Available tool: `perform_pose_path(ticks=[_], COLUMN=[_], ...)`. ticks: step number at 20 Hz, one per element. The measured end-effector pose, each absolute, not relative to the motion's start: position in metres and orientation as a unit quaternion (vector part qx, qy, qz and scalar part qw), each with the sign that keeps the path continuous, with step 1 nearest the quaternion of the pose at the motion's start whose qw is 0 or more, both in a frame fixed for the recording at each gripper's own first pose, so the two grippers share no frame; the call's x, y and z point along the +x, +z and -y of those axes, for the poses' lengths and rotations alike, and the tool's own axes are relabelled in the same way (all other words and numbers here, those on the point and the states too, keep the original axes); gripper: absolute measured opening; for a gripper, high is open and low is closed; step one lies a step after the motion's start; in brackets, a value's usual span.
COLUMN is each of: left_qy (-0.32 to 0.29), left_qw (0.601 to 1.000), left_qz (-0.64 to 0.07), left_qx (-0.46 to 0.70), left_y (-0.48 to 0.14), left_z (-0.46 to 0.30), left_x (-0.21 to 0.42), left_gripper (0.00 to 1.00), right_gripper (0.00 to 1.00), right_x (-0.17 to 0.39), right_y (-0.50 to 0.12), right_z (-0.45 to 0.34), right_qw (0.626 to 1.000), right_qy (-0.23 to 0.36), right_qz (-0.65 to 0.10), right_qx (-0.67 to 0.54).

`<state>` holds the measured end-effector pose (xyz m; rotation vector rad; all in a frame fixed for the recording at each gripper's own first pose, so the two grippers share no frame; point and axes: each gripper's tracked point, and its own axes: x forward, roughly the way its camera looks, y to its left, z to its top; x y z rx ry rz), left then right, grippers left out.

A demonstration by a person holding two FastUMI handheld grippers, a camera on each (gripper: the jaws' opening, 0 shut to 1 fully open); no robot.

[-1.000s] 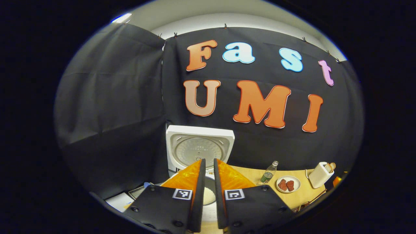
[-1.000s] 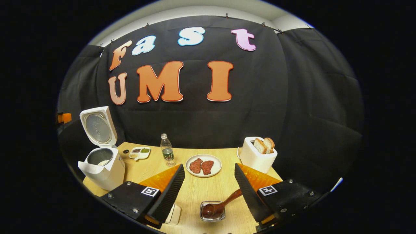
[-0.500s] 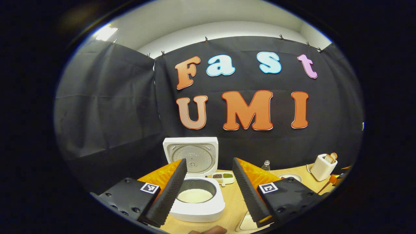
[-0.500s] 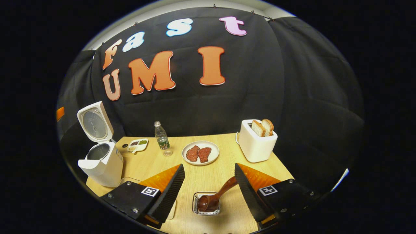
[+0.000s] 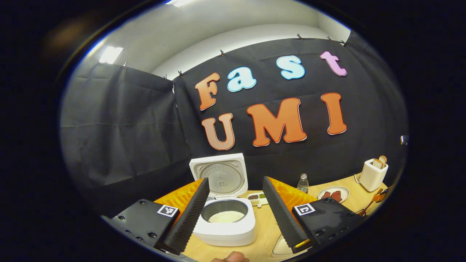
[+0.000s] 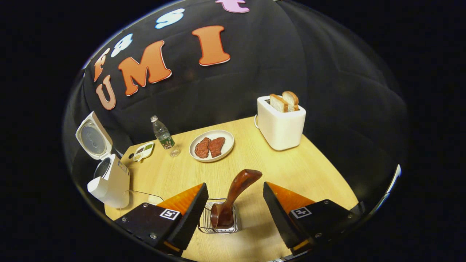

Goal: Close the left gripper, press the button to open the rice cooker; take a wooden spoon from the chopstick holder with the right hand, scoop a spoonful of rice and pour it into the rice cooker, then put the wooden spoon back into the chopstick holder.

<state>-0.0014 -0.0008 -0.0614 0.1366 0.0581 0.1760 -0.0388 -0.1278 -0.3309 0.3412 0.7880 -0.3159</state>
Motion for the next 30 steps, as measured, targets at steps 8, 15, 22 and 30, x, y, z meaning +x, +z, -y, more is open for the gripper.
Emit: perform_pose_path(ticks=[8, 15, 22, 30], left_qy=[0.110, 0.118, 0.100, 0.097], left_qw=[0.988, 0.988, 0.991, 0.993], left_qz=[-0.037, -0.041, -0.053, -0.052], left_qx=[0.098, 0.090, 0.074, 0.044], left_y=[-0.064, -0.072, -0.081, -0.082], left_z=[0.000, -0.009, -0.014, -0.049], left_x=[-0.030, -0.040, -0.025, -0.019], left_gripper=[1.00, 1.00, 0.94, 1.00], right_gripper=[0.58, 0.19, 0.14, 0.14], right_x=[-0.015, -0.029, -0.052, -0.021], right_y=[-0.376, -0.369, -0.339, -0.242], right_z=[0.120, 0.109, 0.103, 0.092], right_qw=[0.865, 0.856, 0.875, 0.931], right_qy=[-0.161, -0.178, -0.183, -0.160], right_qz=[-0.410, -0.394, -0.356, -0.270], right_qx=[0.241, 0.283, 0.273, 0.187])
